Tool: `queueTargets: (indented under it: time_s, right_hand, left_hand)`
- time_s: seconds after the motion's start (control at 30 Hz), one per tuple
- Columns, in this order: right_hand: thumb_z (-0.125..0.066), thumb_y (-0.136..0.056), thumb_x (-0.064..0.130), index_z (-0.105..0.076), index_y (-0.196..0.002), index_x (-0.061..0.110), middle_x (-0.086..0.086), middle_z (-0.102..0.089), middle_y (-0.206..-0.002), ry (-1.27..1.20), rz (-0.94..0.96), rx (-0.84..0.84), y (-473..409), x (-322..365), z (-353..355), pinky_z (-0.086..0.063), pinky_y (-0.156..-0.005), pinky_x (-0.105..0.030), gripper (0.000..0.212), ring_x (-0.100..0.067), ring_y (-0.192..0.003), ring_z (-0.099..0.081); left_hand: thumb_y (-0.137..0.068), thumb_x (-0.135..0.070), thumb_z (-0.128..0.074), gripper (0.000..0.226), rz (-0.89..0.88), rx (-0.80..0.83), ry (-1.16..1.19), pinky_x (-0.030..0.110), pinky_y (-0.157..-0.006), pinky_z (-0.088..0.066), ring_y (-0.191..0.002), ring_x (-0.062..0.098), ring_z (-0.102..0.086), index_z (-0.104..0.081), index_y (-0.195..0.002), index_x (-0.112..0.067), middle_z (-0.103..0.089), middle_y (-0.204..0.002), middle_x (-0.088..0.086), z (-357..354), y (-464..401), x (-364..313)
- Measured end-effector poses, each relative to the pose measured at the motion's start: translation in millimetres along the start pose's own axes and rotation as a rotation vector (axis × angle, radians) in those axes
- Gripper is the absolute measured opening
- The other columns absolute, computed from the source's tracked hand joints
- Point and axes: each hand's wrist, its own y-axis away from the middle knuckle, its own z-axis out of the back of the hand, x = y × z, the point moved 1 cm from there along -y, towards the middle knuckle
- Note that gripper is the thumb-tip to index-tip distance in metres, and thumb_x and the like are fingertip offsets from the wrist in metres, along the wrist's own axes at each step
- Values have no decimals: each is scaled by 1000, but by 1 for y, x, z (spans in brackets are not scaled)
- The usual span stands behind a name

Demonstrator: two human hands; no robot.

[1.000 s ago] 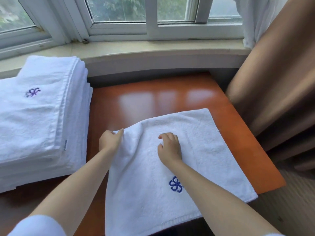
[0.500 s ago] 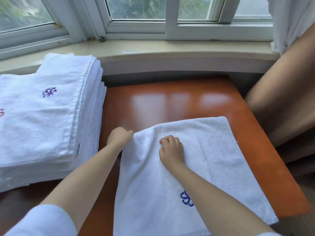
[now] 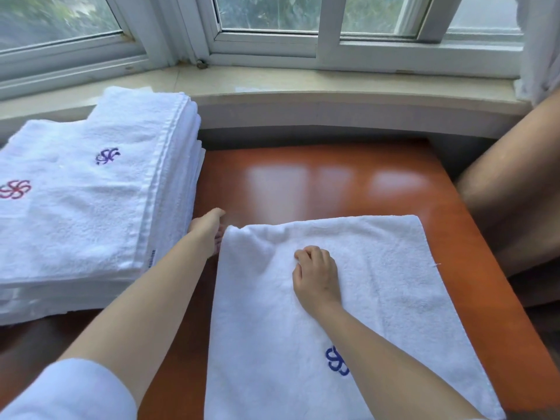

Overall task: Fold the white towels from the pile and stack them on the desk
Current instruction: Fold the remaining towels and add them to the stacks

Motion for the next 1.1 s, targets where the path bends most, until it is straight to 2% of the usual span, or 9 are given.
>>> queueTargets:
  time_s: [0.13, 0.23, 0.33, 0.47, 0.6, 0.7, 0.8, 1.0, 1.1]
  right_hand:
    - [-64, -77, 5, -66, -92, 12, -2, -60, -94, -6, 2, -4, 0, 0, 0, -46, -73, -34, 17, -24, -82, -56]
    - [-62, -78, 5, -66, -93, 12, -2, -60, -95, -8, 2, -1, 0, -1, 0, -47, -75, -34, 17, -24, -84, -56]
    - [-61, -79, 6, -66, -96, 12, -3, -61, -97, -7, 6, 6, 0, -2, -1, -47, -78, -35, 18, -25, -86, -56]
    - [-61, -80, 8, -66, -96, 14, -1, -59, -98, -12, 9, 9, 0, -3, -2, -46, -78, -33, 18, -23, -87, -55]
    - [-62, -79, 7, -66, -94, 14, -1, -60, -97, -24, 4, 3, 0, -5, -3, -46, -76, -33, 17, -24, -86, -56]
    - [-59, -83, 9, -66, -96, 14, -1, -59, -99, -24, 1, 29, 0, -7, -4, -43, -79, -32, 16, -23, -89, -54]
    - [-58, -84, 9, -66, -97, 14, -1, -59, -101, -23, -7, 39, -1, -9, -4, -41, -80, -30, 16, -22, -91, -53]
    - [-46, -92, 23, -57, -115, 18, 1, -52, -115, 69, 19, 184, -15, -23, 4, -33, -88, -29, 26, -22, -105, -46]
    - [-35, -99, 39, -37, -141, 24, -2, -34, -143, 210, -129, 229, -28, -58, 19, -22, -105, -32, 45, -21, -130, -29]
  left_hand:
    - [-82, -15, -71, 20, 66, 69, -219, 18, -44, -40, -28, 10, -43, -53, -73, -11, -48, -38, -2, 4, -2, 6]
    - [-84, -37, -70, 31, 103, 113, -320, 23, -52, -44, -52, 13, -56, -57, -72, -11, -58, -51, -2, 4, 4, 5]
    - [-86, -21, -66, 30, 213, 274, -497, 22, -56, -46, -54, 14, -60, -63, -59, -8, -61, -52, 0, 2, 12, 2]
    - [-87, -12, -66, 8, 141, 33, 23, 26, -68, -47, -74, 15, -55, -61, -88, -6, -56, -85, 3, 3, 0, 1]
    - [-83, 8, -65, 27, -126, -133, 534, 25, -57, -51, -69, 16, -58, -61, -105, -7, -62, -88, 11, 1, -5, 12]
    - [-83, 5, -63, 59, -165, -91, 358, 30, -77, -53, -87, 21, -62, -45, -138, -8, -59, -115, 14, -2, -9, 21]
    - [-81, -9, -73, 70, -120, -115, 67, 42, -101, -46, -120, 30, -53, -40, -142, -8, -49, -137, 14, 1, -18, 25]
    - [-81, -15, -75, 42, -183, -173, -139, 31, -85, -47, -108, 30, -60, -63, -120, -6, -63, -120, 11, 0, -29, 30]
    - [-88, -19, -64, 33, -220, -252, -178, 36, -95, -49, -109, 32, -60, -66, -119, -10, -64, -120, 10, -6, -29, 34]
